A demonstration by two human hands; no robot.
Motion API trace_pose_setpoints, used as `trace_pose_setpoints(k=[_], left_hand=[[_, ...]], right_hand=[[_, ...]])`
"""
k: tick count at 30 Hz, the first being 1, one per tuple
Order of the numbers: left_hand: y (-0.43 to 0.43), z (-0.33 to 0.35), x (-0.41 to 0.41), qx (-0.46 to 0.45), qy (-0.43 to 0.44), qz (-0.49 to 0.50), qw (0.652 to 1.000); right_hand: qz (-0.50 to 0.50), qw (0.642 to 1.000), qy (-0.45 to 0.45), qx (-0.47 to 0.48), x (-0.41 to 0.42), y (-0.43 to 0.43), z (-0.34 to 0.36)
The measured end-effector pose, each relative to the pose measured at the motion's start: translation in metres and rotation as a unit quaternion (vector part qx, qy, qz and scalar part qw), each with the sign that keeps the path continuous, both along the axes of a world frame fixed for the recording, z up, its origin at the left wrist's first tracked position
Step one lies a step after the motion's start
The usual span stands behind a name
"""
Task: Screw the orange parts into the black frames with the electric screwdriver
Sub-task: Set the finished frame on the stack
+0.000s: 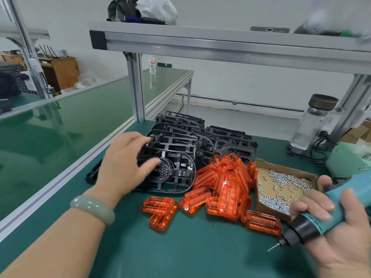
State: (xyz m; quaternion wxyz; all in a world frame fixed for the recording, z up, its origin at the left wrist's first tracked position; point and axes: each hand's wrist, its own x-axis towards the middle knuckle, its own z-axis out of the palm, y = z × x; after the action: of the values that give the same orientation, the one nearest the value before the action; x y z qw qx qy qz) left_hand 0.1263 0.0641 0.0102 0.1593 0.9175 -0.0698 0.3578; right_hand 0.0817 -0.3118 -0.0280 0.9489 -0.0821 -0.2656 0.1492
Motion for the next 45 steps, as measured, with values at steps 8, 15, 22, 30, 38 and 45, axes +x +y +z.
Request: trace_pose_setpoints(k=[8, 15, 22, 30, 38, 45], left_hand=[[-0.018, -0.007, 0.006, 0.183, 0.13, -0.012, 0.974], [-0.019, 0.001, 0.009, 0.137, 0.134, -0.022, 0.981], [-0.021, 0.025, 0.001, 0.069, 0.178, -0.032, 0.981], [-0.043, 0.076, -0.071, -0.009, 0.094, -0.093, 0.991], [-0.11, 0.026, -0.143, 0.097, 0.13, -0.271, 0.949], [-0.13, -0.016, -0.151, 0.089, 0.088, -0.291, 0.948]], right_hand=[[-0.04, 0.998, 0.038, 0.018, -0.003, 0.001, -0.003], [-0.021, 0.999, 0.037, 0.009, -0.004, 0.0, 0.001], [-0.223, 0.966, 0.11, -0.077, -0.011, 0.004, 0.012], [-0.234, 0.963, 0.096, -0.088, -0.014, 0.005, 0.014], [-0.239, 0.958, 0.12, -0.109, -0.019, 0.005, 0.021], [-0.226, 0.962, 0.12, -0.098, -0.022, 0.001, 0.023]])
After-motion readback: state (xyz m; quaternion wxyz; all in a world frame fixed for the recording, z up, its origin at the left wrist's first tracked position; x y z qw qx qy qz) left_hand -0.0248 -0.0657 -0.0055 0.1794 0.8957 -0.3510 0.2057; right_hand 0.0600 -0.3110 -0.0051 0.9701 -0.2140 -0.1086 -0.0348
